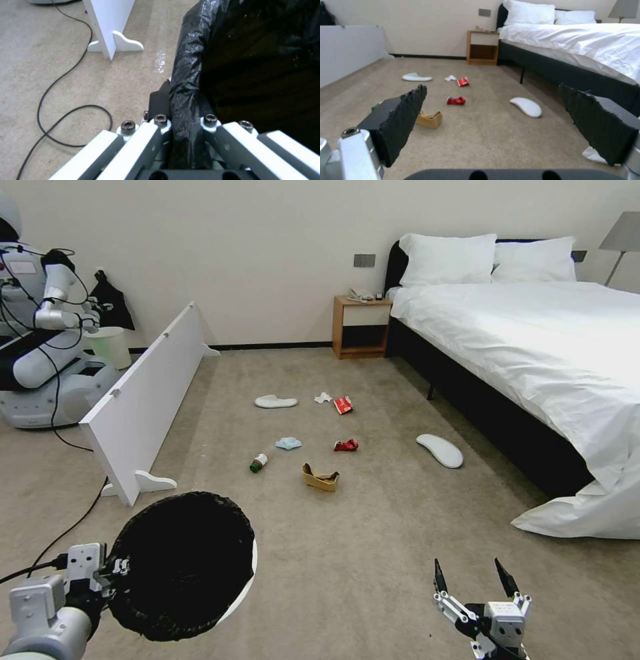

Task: Pick up the trash bin, then pick up the garbage from the floor and place it into the trash bin.

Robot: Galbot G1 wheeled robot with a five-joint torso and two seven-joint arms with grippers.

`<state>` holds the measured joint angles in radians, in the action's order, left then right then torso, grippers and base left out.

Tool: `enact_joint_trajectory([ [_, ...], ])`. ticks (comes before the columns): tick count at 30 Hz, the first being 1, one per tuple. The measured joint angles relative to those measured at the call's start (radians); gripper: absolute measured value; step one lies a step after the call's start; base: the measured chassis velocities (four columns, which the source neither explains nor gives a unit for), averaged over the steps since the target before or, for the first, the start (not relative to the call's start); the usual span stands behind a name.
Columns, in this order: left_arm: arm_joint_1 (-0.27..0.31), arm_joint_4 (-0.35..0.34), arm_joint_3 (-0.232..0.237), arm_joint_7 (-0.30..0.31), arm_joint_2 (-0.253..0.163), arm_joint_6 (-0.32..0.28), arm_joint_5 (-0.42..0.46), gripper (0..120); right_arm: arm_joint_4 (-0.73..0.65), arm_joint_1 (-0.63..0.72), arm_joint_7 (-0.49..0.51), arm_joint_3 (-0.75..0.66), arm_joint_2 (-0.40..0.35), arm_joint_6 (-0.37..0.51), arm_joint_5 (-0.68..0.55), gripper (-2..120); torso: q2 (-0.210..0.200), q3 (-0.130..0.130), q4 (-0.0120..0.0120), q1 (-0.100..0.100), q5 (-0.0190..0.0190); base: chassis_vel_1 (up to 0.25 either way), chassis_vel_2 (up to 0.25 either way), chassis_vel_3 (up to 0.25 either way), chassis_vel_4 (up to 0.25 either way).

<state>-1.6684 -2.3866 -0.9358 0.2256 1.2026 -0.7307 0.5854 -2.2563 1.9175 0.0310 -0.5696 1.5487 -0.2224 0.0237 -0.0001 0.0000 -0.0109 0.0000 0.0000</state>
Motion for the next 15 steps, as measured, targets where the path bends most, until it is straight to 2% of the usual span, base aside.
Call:
enact_joint_trajectory([
  [5, -0.007, 0.0, 0.0, -0.007, 0.004, 0.003, 0.0, 3, 0.008, -0.004, -0.005, -0.004, 0.005, -0.009, -0.001, 100, 0.0, 0.0, 0.0, 0.0, 0.0, 0.0, 0.0, 0.0, 0.0],
  [9, -0.003, 0.001, -0.003, -0.007, 0.003, 0.004, 0.003, 3, 0.01, -0.003, -0.007, -0.005, 0.007, -0.013, 0.0, 100, 0.0, 0.0, -0.0001, 0.0, -0.0001, -0.055, 0.073, 0.06, -0.073],
  [15, 0.0, 0.011, -0.012, -0.009, 0.004, 0.004, 0.004, 3, 0.009, -0.002, -0.009, -0.004, 0.012, -0.015, 0.003, 100, 0.0, 0.0, -0.0002, 0.0, -0.0004, -0.154, 0.141, 0.154, -0.167],
])
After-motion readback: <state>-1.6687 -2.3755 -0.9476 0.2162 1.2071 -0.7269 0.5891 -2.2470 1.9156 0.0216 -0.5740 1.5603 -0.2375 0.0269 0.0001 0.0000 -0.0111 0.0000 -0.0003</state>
